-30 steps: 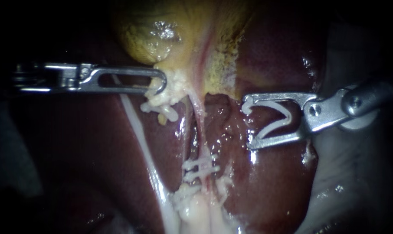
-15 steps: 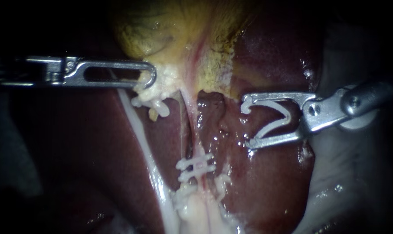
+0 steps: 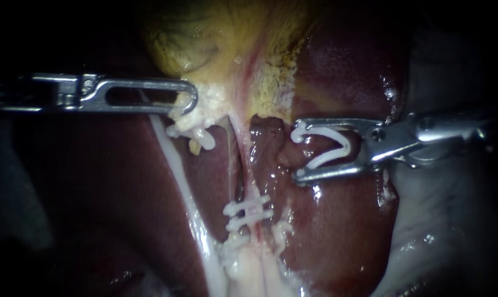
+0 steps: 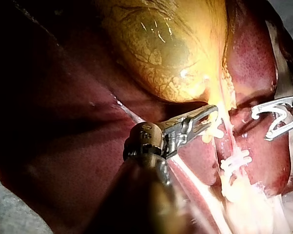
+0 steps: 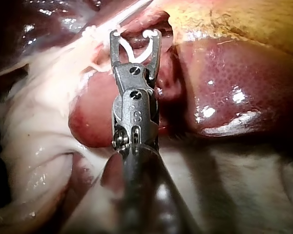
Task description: Clipping third clip right tube
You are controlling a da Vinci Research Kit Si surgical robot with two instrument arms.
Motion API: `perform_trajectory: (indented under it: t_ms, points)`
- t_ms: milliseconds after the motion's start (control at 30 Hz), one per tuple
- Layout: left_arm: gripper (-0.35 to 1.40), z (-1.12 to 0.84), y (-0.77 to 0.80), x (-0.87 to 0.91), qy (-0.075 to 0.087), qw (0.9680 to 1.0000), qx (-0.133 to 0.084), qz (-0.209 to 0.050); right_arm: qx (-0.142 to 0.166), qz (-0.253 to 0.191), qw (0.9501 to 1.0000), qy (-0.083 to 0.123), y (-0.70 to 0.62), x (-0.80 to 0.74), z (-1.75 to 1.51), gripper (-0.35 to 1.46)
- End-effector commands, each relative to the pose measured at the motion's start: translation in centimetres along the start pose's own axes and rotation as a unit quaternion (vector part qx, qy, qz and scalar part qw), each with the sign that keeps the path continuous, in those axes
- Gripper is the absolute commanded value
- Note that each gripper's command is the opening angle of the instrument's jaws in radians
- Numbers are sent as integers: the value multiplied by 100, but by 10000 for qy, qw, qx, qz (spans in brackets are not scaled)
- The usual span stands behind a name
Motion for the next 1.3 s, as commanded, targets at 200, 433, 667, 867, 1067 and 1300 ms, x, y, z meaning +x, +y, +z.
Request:
perform_trajectory:
  t_ms: [200, 433, 667, 867, 1067, 1300]
  points:
    - [-35, 0, -3, 1, -6, 10000, -7, 25, -42, 253, 9997, -4, 12, -9, 20, 50]
    - [-35, -1, -5, 2, -19, 10000, -24, 21, -57, 518, 9986, -17, 23, -21, 39, 50]
    - [-35, -1, -7, 3, -22, 10000, -30, 19, -14, 685, 9976, -23, 30, -33, 59, 50]
    - [-35, -2, -8, 3, -24, 10000, -32, 17, 167, 945, 9954, 14, 29, -32, 69, 50]
    - [-35, -1, -8, 3, -25, 10000, -33, 18, 327, 1191, 9922, 178, 26, -28, 80, 50]
    - [-35, -1, -8, 3, -25, 10000, -34, 17, 465, 1464, 9875, 366, 26, -25, 88, 50]
